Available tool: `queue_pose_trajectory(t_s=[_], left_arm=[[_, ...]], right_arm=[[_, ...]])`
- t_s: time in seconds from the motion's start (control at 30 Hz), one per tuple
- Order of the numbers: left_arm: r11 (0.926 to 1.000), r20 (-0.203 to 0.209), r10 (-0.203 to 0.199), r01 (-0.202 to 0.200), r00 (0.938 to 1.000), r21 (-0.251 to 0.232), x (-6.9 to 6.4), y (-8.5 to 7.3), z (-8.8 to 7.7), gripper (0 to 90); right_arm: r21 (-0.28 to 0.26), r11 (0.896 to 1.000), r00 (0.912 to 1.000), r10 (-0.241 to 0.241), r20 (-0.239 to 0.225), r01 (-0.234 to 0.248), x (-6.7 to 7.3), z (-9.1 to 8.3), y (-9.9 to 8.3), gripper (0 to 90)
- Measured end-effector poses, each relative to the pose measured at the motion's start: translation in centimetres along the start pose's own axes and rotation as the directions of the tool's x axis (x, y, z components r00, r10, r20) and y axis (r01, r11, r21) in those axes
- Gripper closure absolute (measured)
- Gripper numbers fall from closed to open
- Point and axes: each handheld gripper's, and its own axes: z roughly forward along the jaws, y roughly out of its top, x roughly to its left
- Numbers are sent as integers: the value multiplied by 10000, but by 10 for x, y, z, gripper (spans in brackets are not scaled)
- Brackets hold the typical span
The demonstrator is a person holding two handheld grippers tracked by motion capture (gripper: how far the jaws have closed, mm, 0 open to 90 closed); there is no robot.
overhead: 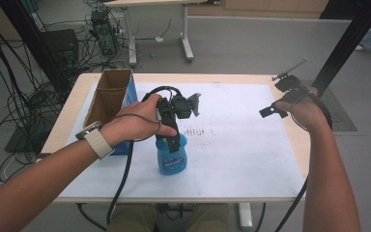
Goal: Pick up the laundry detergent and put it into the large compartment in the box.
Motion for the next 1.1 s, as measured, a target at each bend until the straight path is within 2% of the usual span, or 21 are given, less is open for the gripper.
queue_pose_trajectory(t_s=[1.1], left_arm=[[10000,95,-22,22,10000,-43,1,1,1,92]], right_arm=[[2,10000,10000,22,38,-22,0,-2,0,107]])
